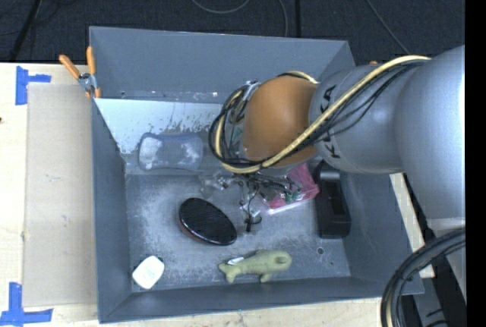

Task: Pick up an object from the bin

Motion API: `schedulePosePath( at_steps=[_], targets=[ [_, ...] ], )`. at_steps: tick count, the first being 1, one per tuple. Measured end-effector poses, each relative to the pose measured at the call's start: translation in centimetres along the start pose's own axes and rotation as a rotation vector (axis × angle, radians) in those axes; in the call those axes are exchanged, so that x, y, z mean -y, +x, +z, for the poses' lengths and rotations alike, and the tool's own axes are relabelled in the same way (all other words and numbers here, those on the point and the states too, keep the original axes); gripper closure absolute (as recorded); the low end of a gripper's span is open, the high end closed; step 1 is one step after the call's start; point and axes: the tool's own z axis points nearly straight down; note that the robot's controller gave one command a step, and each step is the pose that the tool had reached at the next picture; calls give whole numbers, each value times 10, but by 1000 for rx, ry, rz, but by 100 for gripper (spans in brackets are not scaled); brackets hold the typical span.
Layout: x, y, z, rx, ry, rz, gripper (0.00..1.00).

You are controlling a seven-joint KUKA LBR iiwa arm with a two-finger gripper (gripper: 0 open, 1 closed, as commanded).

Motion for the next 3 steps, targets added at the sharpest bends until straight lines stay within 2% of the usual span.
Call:
schedulePosePath(
  at_steps=[1, 2, 3],
  targets=[
    [-21, 0, -29, -7, -3, 101, 0],
    [-40, 22, -66, -4, -4, -115, 0],
    [-52, 18, -72, 6, 4, -181, 0]
  ],
)
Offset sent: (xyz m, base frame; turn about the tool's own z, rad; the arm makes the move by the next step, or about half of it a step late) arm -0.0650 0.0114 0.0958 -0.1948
